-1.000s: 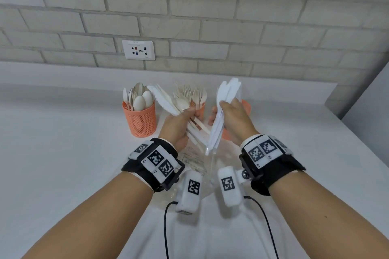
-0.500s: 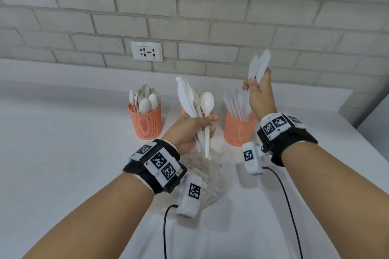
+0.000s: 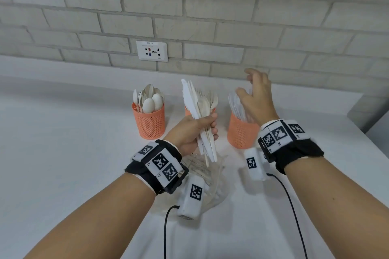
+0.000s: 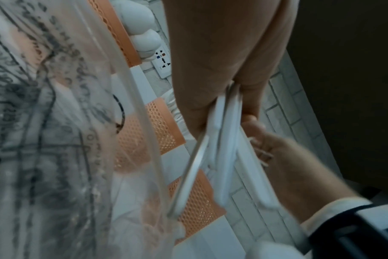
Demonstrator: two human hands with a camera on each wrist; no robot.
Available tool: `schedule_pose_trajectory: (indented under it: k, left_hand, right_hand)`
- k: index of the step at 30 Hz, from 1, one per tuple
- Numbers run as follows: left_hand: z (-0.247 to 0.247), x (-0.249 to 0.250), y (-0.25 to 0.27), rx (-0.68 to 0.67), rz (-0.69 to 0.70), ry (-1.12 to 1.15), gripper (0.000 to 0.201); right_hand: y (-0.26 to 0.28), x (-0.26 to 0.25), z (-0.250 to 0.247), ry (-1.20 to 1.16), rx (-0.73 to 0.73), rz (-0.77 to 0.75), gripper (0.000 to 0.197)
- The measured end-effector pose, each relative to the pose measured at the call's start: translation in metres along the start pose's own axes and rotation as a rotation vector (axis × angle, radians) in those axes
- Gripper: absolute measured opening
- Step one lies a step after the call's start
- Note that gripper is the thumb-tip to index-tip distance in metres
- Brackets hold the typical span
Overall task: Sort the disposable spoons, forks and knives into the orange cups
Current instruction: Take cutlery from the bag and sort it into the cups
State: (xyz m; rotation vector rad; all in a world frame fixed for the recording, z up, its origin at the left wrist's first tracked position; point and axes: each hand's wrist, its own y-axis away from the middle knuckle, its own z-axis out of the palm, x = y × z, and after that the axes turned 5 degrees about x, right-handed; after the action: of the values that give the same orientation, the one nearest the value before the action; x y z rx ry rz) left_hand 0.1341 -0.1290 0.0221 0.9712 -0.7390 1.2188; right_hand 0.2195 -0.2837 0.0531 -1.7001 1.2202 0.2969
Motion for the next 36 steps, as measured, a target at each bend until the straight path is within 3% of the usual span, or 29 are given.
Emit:
schedule_pose_trajectory:
  k: [2,4,7,10,13,18,21,26,30,36]
  left_hand:
    - [0.002,-0.002,-0.002,0.055,0.037,-0.012,0.006]
    - [0.004,-0.004,-0.003,0.103,0.094,-0.036,0.015]
    - [0.007,-0.007,0.0,0.148,0.228,-0.153,0.022]
    - [0.005,-0.011,0.005,0.107,0.319,-0.281,0.031]
    - [0.001,-0.011,0.01,0.014,0.292,-0.297,0.053]
    - [-0.002,-0.007,0.018,-0.091,0.197,-0.229,0.034]
    - [-0.004,-0.008,0.02,-0.058,0.162,-0.163,0.024]
    - [-0.005,-0.005,0.021,-0.004,0.196,-0.168,0.015]
    - [0.0,-0.005,0.024,0.032,0.266,-0.209,0.027]
    - [0.002,-0.003,0.032,-0.033,0.259,-0.266,0.051]
  right_hand:
    - [0.008,-0.024,-0.005,-0.096,-0.047,-0.073,0.024]
    - [0.023,-0.047,-0.006,-0.193,-0.259,-0.054,0.01]
    - [0.046,-0.062,0.004,-0.116,-0.429,-0.005,0.014]
    - [0.055,-0.059,0.015,-0.054,-0.367,0.044,0.019]
    - [0.056,-0.057,0.014,-0.049,-0.386,0.098,0.019]
    - [0.055,-0.061,0.006,-0.252,-0.518,0.318,0.017]
    - [0.055,-0.06,0.008,-0.328,-0.474,0.41,0.015]
    - [0.056,-0.055,0.014,-0.308,-0.349,0.336,0.011]
    - [0.063,-0.059,0.017,-0.236,-0.325,0.215,0.009]
    - [0.068,-0.06,0.022,-0.224,-0.312,0.223,0.023]
